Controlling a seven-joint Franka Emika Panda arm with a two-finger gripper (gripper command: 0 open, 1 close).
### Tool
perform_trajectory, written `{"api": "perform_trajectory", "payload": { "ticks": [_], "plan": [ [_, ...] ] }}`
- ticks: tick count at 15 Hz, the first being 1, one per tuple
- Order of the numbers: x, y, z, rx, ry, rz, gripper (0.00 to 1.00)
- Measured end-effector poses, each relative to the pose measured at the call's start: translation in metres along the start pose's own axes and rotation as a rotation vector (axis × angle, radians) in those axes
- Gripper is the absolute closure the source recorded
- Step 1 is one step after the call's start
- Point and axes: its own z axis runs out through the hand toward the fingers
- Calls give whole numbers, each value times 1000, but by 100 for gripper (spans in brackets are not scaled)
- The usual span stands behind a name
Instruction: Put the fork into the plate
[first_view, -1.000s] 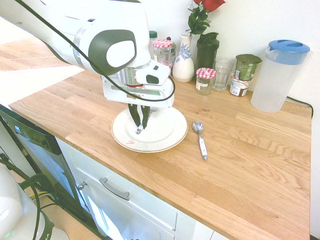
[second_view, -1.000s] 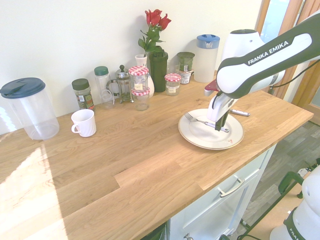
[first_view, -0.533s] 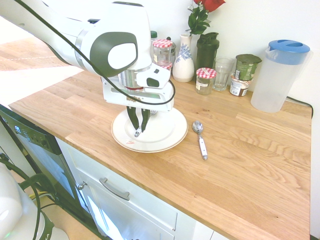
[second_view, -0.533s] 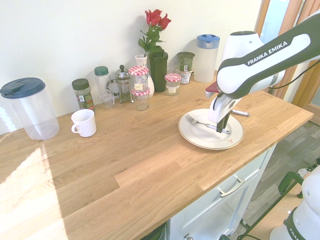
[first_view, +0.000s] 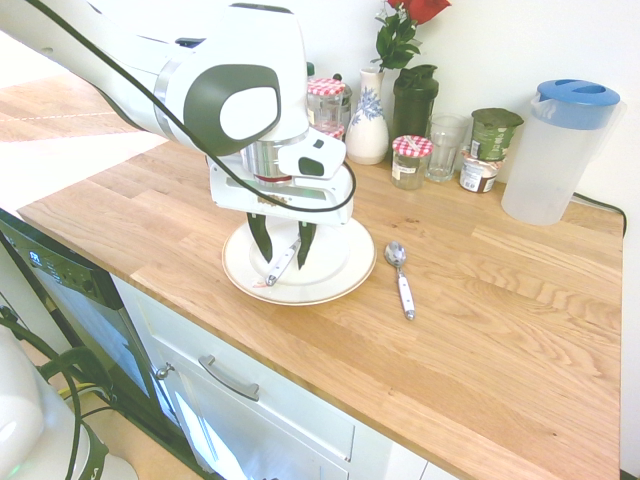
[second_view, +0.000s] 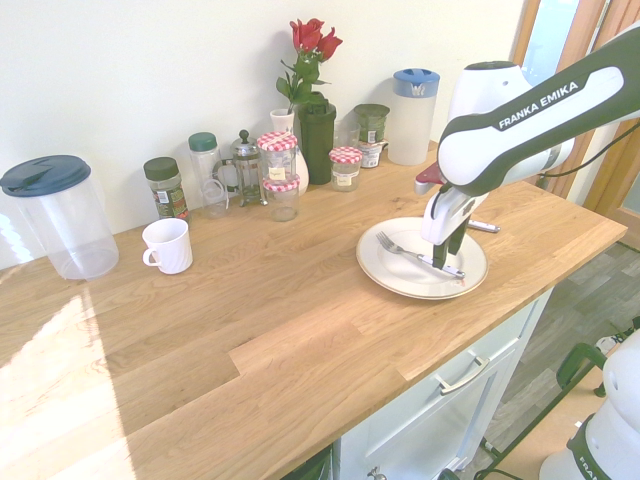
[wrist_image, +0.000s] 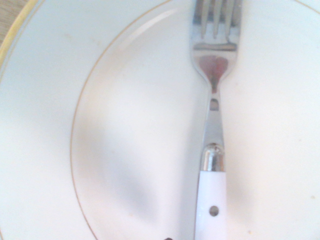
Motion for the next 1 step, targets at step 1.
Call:
{"api": "perform_trajectory", "payload": {
  "ticks": [1],
  "plan": [
    [2, 1, -7, 12, 24, 4, 0]
  ]
}}
